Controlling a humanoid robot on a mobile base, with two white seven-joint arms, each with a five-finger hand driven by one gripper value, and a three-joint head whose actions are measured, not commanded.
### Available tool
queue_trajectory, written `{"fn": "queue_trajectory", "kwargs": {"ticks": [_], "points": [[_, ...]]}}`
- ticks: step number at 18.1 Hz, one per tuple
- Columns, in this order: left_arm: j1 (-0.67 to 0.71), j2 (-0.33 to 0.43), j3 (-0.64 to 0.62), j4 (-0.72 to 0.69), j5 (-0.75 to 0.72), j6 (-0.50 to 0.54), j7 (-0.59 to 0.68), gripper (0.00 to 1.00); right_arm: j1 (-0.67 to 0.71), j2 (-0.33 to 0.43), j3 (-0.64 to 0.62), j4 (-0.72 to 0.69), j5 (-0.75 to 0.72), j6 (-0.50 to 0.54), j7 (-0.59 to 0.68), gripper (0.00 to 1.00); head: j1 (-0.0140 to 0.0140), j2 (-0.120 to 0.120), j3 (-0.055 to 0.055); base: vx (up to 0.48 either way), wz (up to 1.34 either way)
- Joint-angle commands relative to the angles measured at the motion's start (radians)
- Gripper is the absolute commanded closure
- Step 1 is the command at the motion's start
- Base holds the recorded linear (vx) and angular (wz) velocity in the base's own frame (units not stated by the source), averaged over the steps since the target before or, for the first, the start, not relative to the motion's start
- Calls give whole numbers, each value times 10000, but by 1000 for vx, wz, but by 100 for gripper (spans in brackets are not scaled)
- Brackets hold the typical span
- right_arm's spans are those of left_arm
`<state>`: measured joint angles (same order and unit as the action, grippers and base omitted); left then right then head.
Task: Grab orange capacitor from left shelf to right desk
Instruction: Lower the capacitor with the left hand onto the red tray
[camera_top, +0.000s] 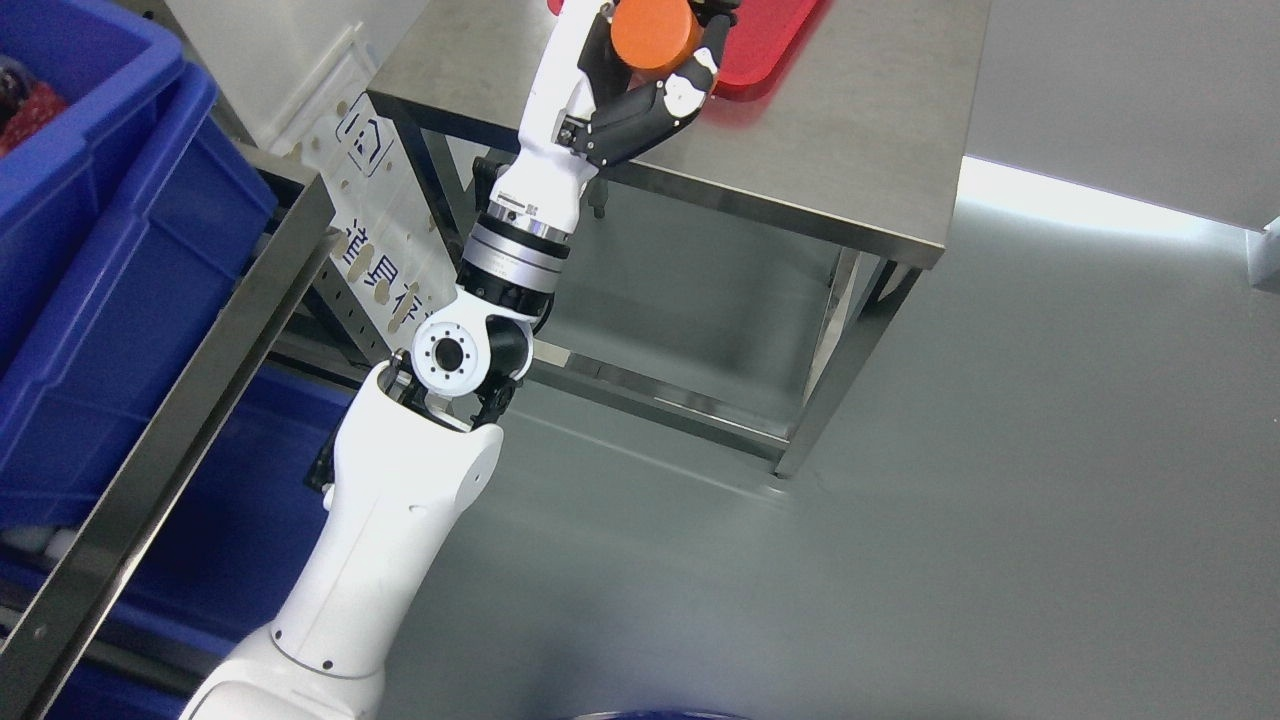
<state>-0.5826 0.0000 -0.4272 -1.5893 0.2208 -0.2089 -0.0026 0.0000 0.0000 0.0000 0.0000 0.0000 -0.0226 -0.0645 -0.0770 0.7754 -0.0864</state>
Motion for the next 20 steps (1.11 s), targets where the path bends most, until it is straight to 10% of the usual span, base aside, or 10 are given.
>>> {"fn": "queue_trajectory", "kwargs": {"ticks": [1,10,20], "points": [[-1718,174,-649,2604,474,401,26,96,215,-175,-123,-174,62,-4,1,0,0,0,0,319,-73],[-3209,174,-2263,6471,1397,892,26,96,215,-175,-123,-174,62,-4,1,0,0,0,0,316,-44],[-3086,174,-2200,6643,1305,1720,-5,93,215,-175,-123,-174,62,-4,1,0,0,0,0,196,21]]}}
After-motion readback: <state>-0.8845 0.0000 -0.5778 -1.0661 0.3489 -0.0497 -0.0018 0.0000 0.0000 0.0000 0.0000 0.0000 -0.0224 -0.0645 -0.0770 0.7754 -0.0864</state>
